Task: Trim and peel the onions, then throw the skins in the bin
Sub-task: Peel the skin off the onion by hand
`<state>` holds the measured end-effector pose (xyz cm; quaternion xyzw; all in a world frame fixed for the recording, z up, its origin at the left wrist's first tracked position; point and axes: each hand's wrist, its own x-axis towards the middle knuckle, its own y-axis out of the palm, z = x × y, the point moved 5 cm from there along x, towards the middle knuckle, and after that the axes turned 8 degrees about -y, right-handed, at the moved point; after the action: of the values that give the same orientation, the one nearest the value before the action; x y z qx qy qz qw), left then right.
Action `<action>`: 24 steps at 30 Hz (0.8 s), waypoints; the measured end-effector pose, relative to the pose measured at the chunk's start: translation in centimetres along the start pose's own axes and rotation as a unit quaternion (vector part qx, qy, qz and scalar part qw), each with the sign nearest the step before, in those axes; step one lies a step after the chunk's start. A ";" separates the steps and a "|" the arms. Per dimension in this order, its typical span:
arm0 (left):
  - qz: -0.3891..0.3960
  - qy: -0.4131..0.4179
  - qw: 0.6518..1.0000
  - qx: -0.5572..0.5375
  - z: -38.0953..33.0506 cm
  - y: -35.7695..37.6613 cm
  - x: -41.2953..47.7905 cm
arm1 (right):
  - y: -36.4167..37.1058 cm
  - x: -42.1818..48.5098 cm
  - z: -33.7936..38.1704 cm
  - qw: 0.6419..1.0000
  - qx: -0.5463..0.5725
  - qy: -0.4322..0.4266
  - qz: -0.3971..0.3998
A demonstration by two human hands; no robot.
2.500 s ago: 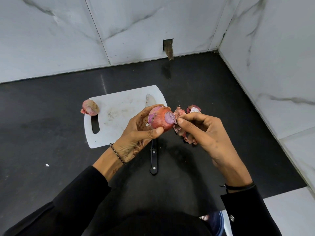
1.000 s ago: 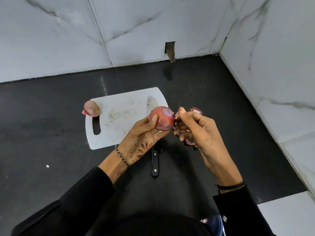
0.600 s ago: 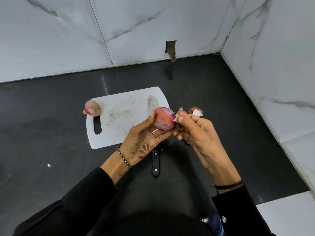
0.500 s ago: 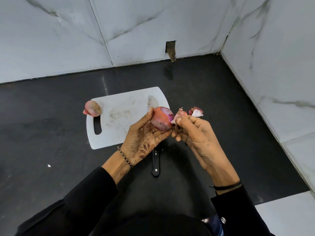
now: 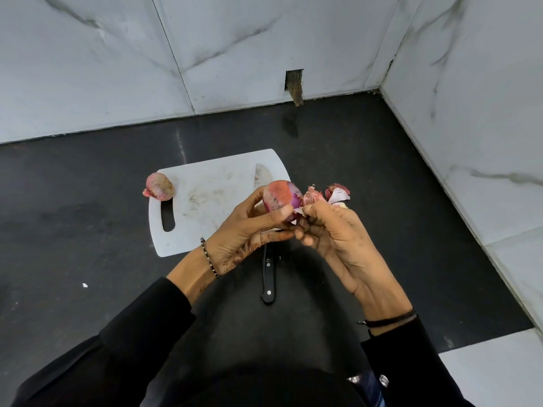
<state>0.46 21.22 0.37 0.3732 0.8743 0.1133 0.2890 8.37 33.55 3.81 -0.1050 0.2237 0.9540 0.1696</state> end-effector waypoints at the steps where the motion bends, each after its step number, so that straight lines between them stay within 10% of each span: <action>1: -0.013 0.009 1.000 -0.002 0.0 0.0 0.0 | 0.1 0.0 0.0 1.000 0.012 0.007 -0.007; 11: -0.099 -0.001 0.995 0.033 0.4 0.8 0.3 | 1.0 -0.2 -0.4 0.996 0.081 0.040 -0.023; 19: -0.096 -0.089 0.981 -0.141 0.8 1.7 0.0 | 0.7 -0.4 0.0 0.995 0.091 0.030 -0.034; 24: -0.113 -0.101 0.981 -0.124 0.5 1.3 -0.2 | -1.4 -0.3 0.4 0.996 -0.064 -0.040 -0.050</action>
<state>1.61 21.96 0.54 0.2432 0.8563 0.1493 0.4306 9.14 34.86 3.72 -0.0879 0.1501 0.9602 0.2187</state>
